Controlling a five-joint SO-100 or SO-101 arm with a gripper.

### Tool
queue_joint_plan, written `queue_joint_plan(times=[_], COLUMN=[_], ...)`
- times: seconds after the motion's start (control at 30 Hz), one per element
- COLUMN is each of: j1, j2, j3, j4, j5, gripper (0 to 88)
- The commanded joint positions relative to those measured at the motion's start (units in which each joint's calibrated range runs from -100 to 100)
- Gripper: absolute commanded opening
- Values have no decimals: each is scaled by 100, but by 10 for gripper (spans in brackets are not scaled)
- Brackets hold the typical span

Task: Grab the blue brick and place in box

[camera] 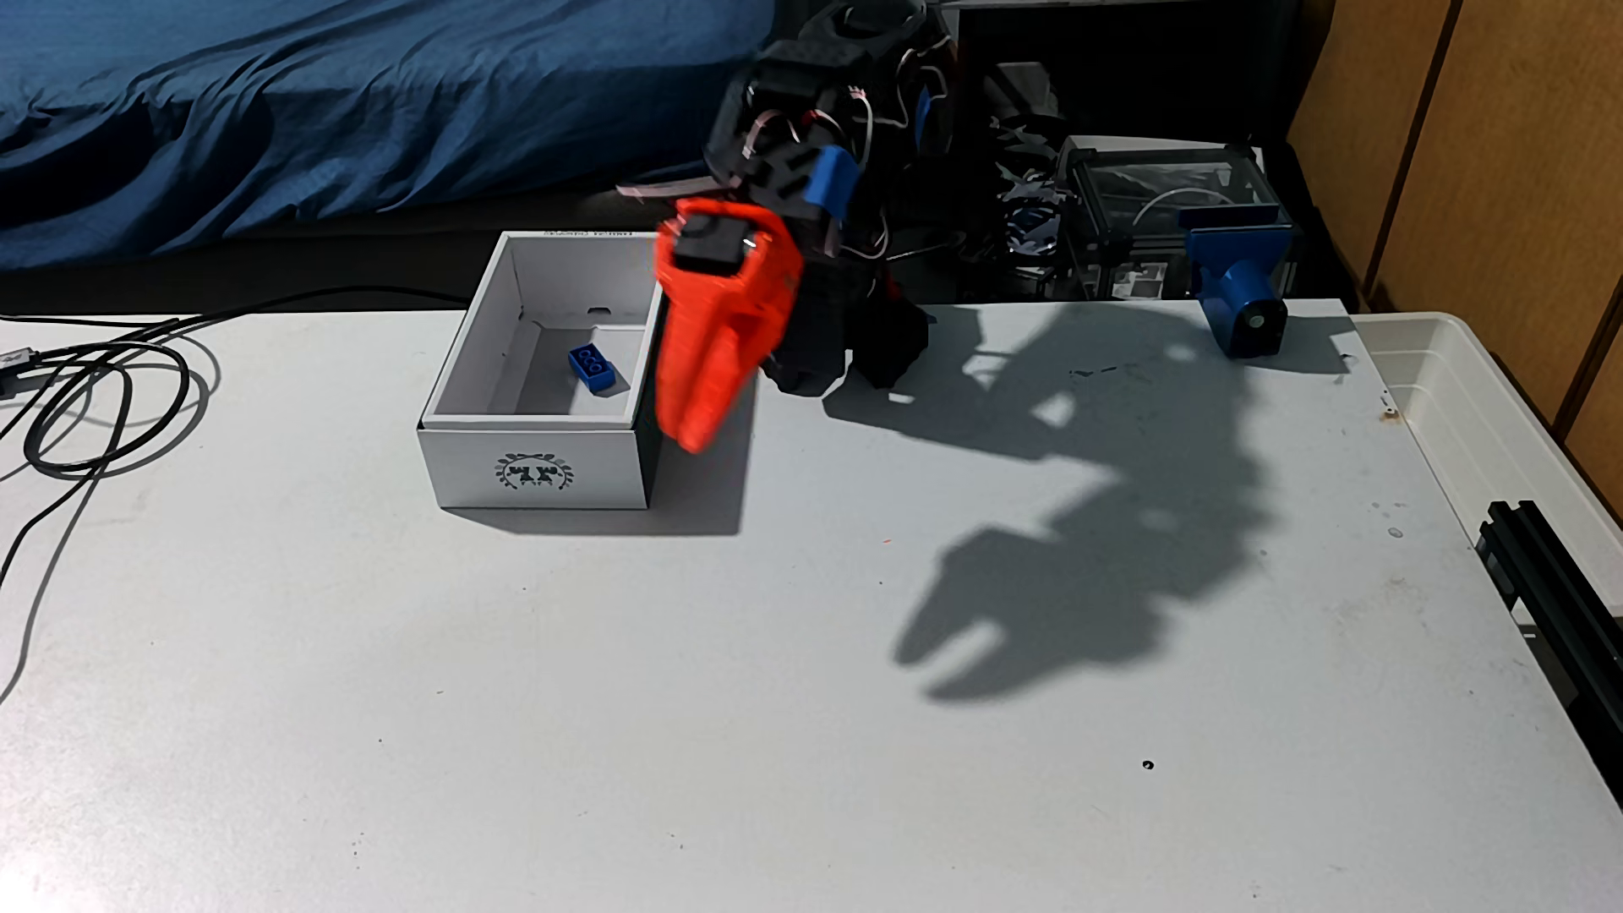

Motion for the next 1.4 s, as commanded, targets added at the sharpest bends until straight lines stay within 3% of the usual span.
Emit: queue_joint_plan(times=[0.0, 0.37, 0.6, 0.7, 1.37], j1=[-639, -2006, -2021, -1991, -2014], j2=[-208, -208, -217, -217, -208], j3=[199, 802, 1033, 1050, 1255], j4=[-195, -204, -204, -195, -178], j5=[-176, -260, -250, -255, -266], gripper=[97, 97, 88, 6, 9])
